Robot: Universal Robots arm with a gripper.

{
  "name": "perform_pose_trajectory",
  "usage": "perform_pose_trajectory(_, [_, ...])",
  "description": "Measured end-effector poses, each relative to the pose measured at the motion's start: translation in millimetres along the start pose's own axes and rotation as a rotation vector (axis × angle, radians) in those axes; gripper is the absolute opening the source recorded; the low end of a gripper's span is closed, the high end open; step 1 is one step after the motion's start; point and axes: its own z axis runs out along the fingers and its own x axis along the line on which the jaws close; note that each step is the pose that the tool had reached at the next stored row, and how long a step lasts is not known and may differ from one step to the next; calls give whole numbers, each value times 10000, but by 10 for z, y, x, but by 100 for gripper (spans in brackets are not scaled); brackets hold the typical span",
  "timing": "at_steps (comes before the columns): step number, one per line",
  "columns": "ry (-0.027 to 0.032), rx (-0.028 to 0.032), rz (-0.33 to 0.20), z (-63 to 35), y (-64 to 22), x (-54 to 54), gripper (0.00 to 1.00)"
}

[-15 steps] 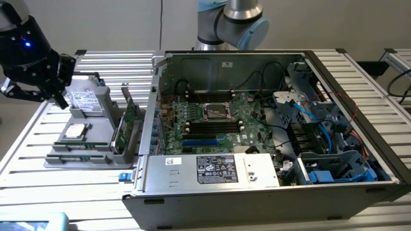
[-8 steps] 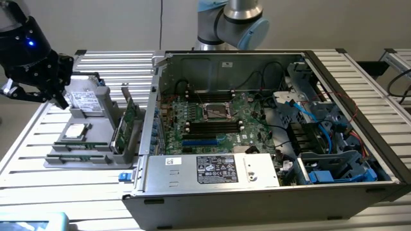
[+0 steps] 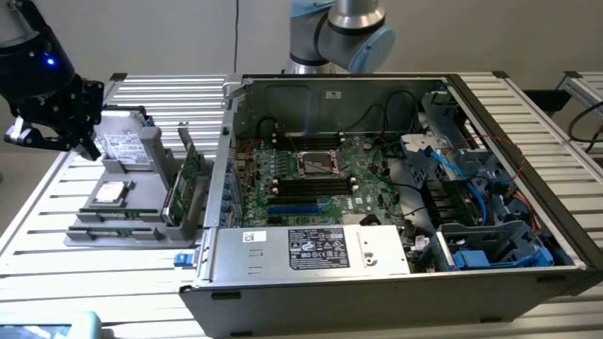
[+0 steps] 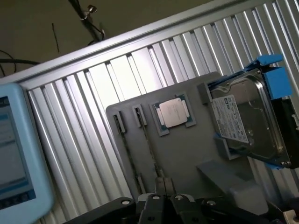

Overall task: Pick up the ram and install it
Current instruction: 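Pick up the ram and move it above insertion slot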

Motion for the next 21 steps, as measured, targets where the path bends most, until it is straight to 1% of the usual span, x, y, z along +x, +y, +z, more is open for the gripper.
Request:
perform_pose_trajectory(3, [9,11,-506,1,0,0,11])
perform_pose_trajectory(11, [36,72,-1714,2,0,0,11])
perform_pose_trajectory(19, [58,75,-2890,2,0,0,11])
perform_pose_trajectory(21, [62,78,-2953,2,0,0,11])
